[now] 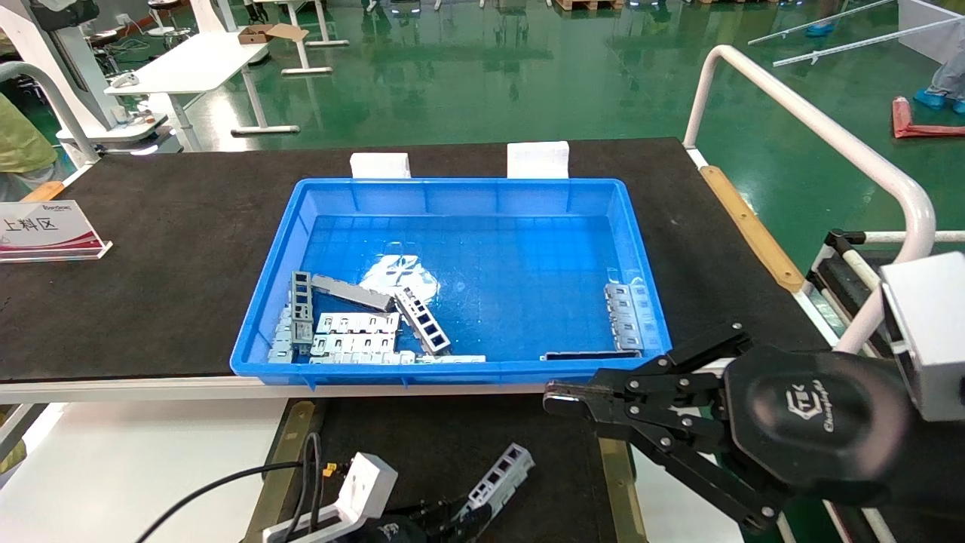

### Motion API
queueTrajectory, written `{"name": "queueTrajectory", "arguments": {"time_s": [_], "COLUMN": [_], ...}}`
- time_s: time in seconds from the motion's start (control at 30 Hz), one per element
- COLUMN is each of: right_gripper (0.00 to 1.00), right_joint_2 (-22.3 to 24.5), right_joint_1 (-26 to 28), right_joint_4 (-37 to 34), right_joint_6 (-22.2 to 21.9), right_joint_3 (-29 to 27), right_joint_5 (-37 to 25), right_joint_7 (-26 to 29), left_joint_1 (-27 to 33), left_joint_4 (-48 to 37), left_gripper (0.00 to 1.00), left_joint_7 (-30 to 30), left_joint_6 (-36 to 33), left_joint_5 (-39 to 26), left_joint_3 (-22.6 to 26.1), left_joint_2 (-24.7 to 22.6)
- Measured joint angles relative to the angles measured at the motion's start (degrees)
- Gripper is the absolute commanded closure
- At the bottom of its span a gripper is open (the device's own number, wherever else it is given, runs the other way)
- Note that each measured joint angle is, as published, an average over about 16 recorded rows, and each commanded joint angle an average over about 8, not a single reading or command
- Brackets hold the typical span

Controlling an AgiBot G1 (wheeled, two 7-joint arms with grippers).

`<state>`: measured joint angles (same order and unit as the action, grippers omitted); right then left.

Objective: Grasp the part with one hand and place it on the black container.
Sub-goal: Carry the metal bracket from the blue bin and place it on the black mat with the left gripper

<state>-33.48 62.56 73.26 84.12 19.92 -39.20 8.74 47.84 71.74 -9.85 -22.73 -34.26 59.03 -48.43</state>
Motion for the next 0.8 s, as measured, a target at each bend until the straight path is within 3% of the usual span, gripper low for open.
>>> {"name": "queueTrajectory", "arguments": {"time_s": [0.8], "right_gripper": [1.0], "right_joint_2": [0.0], "right_joint_1": [0.0], "right_joint_4": [0.0], "right_joint_6": [0.0], "right_joint_3": [0.0], "right_joint_5": [0.0], "right_joint_7": [0.0], "left_joint_1": [-0.1], "left_joint_4": [-11.8], "left_gripper": [1.0], "left_joint_7": [-8.9], "left_joint_6": [24.4], "left_joint_5": [6.8], "left_joint_3": [0.1], "left_joint_2": [-18.5]}}
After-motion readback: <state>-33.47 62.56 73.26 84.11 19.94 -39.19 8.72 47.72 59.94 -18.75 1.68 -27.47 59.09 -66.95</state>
